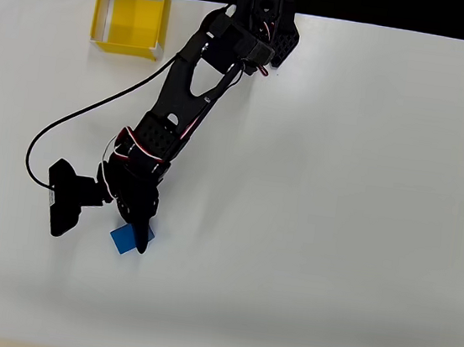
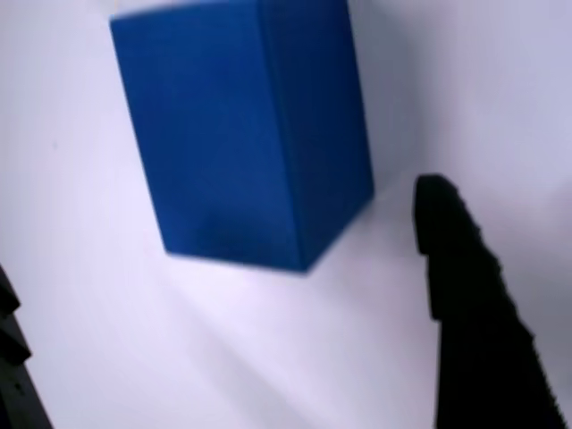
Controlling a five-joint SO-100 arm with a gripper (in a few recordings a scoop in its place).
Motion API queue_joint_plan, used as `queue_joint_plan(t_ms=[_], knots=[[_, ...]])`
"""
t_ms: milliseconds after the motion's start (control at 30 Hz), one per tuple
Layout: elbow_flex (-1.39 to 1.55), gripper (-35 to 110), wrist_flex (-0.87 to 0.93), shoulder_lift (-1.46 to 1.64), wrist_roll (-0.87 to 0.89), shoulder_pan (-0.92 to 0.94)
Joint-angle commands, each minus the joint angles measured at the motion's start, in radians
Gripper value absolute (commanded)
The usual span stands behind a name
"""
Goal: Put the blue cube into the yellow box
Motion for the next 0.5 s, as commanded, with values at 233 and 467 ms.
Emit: queue_joint_plan(t_ms=[233,467], knots=[[-0.342,50,0.04,-0.124,0.025,-0.037],[-0.368,47,0.038,-0.176,0.032,-0.067]])
